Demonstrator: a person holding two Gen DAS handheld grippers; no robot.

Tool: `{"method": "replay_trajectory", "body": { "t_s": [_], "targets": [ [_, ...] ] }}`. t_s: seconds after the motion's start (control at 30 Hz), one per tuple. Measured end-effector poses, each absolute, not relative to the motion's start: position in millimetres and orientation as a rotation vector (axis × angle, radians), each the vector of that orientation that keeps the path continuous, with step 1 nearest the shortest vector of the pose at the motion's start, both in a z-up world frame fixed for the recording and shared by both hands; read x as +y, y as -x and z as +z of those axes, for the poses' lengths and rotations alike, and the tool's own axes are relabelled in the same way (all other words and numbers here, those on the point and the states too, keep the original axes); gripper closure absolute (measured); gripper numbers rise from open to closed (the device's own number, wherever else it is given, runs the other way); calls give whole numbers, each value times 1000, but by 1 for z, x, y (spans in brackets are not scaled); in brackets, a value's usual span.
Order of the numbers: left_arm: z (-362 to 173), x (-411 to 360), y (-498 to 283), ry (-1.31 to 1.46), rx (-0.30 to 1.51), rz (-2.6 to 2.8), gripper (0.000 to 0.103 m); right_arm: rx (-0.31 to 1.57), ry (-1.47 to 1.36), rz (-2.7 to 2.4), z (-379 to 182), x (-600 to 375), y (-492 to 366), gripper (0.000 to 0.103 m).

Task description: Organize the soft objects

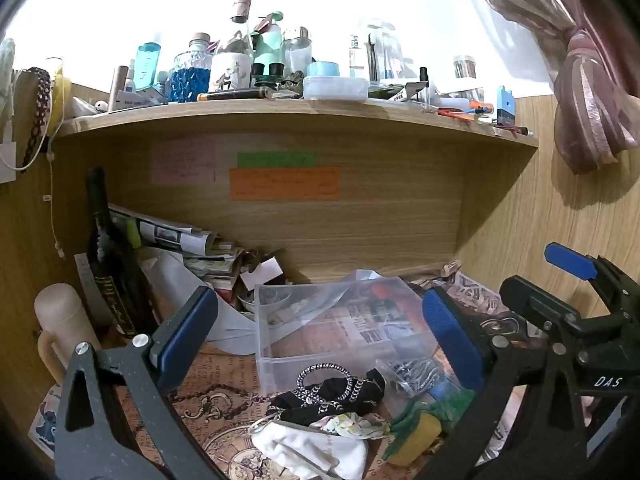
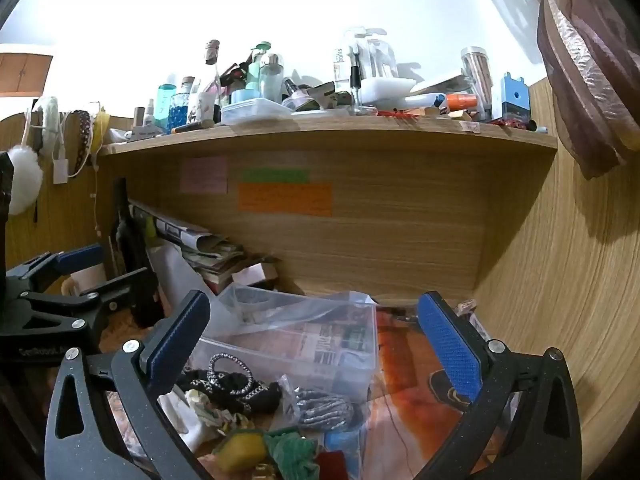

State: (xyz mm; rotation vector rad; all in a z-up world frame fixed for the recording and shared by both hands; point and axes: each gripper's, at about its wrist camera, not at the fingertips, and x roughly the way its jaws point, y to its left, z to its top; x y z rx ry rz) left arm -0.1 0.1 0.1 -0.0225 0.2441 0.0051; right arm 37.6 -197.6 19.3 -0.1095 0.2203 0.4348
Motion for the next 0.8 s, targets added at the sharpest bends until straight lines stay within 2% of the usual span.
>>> {"method": "replay_trajectory", "body": {
  "t_s": [0.8],
  "targets": [
    [3,0,-1,43,241,-8,0,226,77,449,18,-195,-38,0]
  ]
}}
